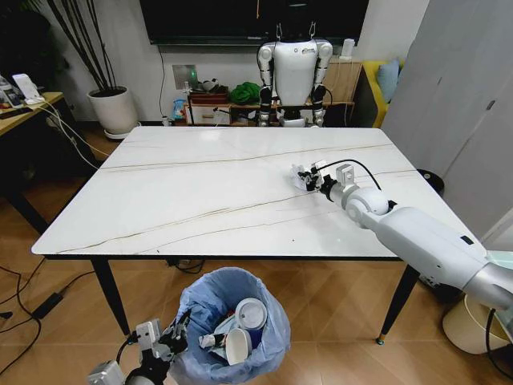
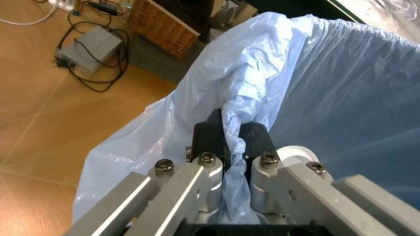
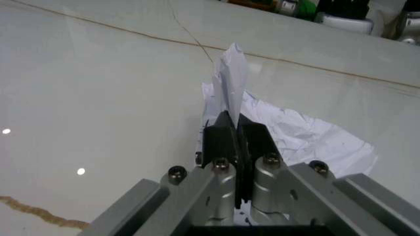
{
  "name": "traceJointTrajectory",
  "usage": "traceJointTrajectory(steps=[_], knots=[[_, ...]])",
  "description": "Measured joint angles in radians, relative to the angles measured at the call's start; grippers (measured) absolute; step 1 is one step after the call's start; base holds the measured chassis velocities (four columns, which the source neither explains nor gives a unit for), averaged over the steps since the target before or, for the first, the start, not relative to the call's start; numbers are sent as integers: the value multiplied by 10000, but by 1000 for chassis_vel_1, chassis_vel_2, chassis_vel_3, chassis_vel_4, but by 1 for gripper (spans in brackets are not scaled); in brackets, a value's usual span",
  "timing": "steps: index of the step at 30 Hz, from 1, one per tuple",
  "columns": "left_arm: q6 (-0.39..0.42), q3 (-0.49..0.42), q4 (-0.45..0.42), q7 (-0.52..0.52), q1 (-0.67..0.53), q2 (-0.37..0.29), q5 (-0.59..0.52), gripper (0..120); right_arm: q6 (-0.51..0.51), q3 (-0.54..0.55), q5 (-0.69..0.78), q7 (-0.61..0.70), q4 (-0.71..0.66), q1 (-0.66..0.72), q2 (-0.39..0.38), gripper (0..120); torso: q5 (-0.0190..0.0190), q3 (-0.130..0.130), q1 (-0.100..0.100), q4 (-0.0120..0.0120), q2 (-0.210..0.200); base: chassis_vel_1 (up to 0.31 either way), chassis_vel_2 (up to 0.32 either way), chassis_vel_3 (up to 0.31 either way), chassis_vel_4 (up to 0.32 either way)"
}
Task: Pick up the trash bin and place the trash from the table into it.
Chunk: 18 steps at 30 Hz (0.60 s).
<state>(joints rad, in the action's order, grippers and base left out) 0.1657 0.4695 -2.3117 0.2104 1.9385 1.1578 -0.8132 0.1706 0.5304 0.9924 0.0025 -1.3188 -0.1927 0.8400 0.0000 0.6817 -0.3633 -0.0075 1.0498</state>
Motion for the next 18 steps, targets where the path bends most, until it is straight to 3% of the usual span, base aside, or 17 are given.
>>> traceJointTrajectory(steps=[6,11,12,15,17,18], knots=[[13,-177,-75,0,-66,-122,-64,0,1,-20,369,3,-813,-86,-466,0,0,0,0,0,0,0,0,0,0],[18,-369,-105,11,-124,-340,-124,0,-8,-273,916,0,-2311,-211,-1289,0,2,0,0,0,0,0,0,0,0],[22,-421,-128,58,-204,-497,-243,0,-65,-524,1229,-41,-3141,-329,-1792,0,-3,-1,0,2,1,0,0,0,0],[29,-470,-146,102,-302,-656,-374,0,-215,-925,1454,-161,-3969,-616,-2363,0,-1,-2,0,3,2,0,0,0,0],[45,-579,-156,123,-415,-915,-509,0,-478,-1625,1652,-494,-5179,-1324,-3376,0,-1,-2,1,-3,3,0,0,0,0],[45,-579,-156,123,-415,-915,-509,0,-478,-1625,1652,-494,-5179,-1324,-3376,0,-1,-2,1,-3,3,0,0,0,0]])
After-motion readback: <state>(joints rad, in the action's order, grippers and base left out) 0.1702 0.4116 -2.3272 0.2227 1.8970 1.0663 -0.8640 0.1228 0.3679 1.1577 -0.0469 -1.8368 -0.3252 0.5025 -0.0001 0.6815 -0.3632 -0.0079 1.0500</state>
